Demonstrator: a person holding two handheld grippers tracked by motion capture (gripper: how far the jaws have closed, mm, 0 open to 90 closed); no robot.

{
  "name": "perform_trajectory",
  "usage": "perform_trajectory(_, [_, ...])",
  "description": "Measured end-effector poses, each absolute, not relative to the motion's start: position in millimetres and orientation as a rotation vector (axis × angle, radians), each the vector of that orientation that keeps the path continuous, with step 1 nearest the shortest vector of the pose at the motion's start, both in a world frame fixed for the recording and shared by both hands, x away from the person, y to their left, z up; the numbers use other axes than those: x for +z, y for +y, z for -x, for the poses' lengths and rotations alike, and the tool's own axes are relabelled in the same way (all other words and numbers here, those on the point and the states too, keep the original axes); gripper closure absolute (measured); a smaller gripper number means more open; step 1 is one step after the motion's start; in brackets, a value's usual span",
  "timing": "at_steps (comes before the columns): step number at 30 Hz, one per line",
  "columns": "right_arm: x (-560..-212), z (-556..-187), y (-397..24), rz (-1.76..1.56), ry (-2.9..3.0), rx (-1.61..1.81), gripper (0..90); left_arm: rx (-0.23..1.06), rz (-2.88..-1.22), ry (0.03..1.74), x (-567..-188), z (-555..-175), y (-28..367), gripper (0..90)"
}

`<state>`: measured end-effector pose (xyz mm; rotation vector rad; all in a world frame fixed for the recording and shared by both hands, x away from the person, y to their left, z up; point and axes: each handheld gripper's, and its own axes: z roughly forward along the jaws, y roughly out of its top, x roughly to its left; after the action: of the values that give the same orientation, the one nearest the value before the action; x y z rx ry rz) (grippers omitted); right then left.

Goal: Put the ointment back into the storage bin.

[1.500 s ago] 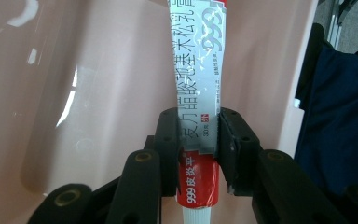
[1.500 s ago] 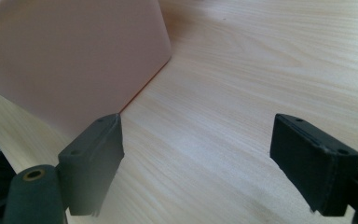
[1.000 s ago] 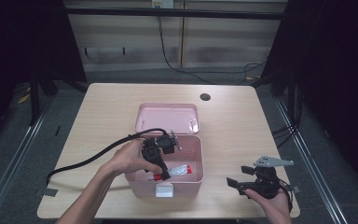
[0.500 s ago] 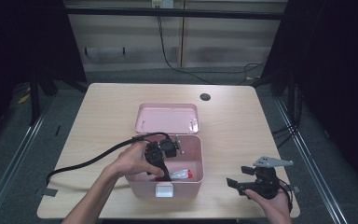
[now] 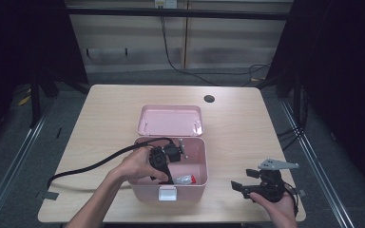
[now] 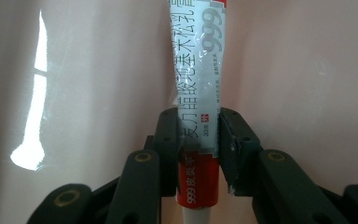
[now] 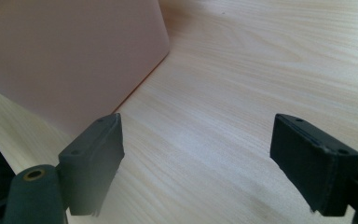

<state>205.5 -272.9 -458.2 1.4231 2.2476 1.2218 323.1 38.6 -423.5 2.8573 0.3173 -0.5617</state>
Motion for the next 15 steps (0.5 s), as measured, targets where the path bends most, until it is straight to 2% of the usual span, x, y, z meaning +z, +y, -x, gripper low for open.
perform_trajectory(15, [-458.8,-206.0,-272.3,-1.426,2.249,1.213,17.2,-0.58,-2.916,0.317,-429.1,-320.3,33.4,70.4])
